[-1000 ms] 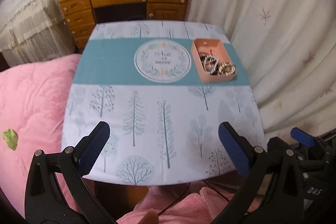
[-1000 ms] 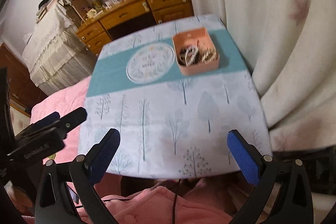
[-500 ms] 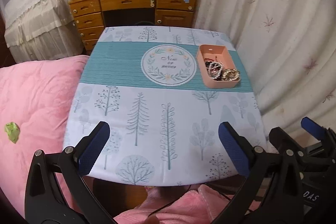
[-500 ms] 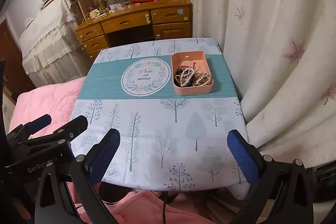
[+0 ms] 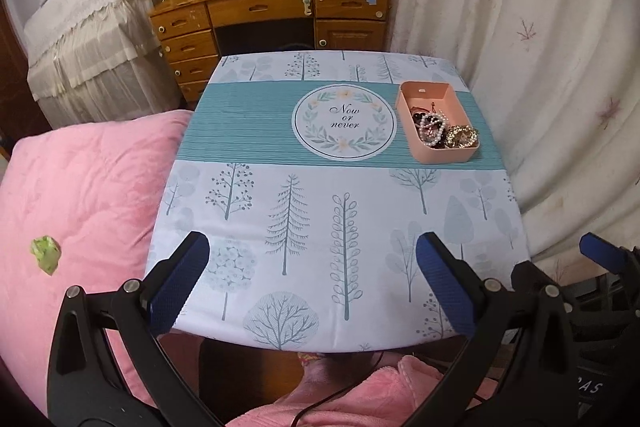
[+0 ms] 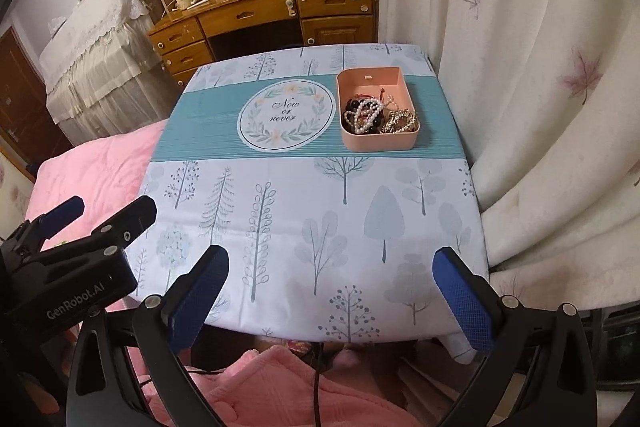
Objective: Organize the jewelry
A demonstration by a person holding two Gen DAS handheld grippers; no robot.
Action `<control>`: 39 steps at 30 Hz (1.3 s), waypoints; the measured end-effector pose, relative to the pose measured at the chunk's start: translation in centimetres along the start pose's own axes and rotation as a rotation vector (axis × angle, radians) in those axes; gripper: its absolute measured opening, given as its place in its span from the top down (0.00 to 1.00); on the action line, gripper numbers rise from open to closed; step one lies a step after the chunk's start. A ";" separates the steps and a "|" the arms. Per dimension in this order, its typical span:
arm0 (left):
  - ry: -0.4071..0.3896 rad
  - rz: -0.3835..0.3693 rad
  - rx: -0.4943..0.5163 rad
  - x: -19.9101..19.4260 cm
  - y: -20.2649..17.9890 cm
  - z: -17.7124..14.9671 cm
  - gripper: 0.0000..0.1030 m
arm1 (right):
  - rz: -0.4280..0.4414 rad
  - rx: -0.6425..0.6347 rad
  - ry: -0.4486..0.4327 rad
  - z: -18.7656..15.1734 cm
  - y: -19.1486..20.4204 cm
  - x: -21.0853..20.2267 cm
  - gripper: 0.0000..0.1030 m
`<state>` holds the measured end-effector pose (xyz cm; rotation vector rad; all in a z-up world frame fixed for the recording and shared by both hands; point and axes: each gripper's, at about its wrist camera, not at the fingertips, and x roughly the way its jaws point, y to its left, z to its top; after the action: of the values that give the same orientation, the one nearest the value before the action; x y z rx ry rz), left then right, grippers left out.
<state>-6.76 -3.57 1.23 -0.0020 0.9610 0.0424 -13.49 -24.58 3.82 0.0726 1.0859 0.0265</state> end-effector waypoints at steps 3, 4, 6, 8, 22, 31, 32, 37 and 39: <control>-0.002 0.000 0.012 -0.1 -0.1 -0.2 0.00 | 0.001 0.017 0.001 -0.3 -0.3 0.1 0.00; -0.003 0.001 0.015 -0.1 -0.2 -0.2 0.00 | -0.004 0.020 0.005 -0.3 -0.4 0.3 0.00; -0.002 0.000 0.023 -0.1 -0.3 -0.2 0.00 | -0.003 0.031 0.009 -0.4 -0.7 0.4 0.00; -0.001 -0.002 0.034 -0.1 -0.4 -0.2 0.00 | -0.002 0.043 0.009 -0.4 -0.9 0.5 0.00; 0.003 -0.002 0.048 0.2 -0.8 -0.2 0.00 | 0.003 0.066 0.014 -0.4 -1.4 0.8 0.00; -0.001 0.002 0.045 0.2 -0.9 -0.4 0.00 | 0.006 0.066 0.016 -0.5 -1.3 0.8 0.00; 0.000 0.002 0.045 0.2 -0.9 -0.4 0.00 | 0.006 0.066 0.015 -0.5 -1.4 0.9 0.00; 0.002 0.005 0.045 0.2 -0.9 -0.4 0.00 | 0.006 0.068 0.017 -0.4 -1.3 0.9 0.00; 0.002 0.005 0.046 0.2 -0.9 -0.4 0.00 | 0.005 0.068 0.018 -0.5 -1.3 0.9 0.00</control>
<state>-6.95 -4.46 0.78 0.0429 0.9642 0.0251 -13.52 -25.80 2.76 0.1364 1.1046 -0.0048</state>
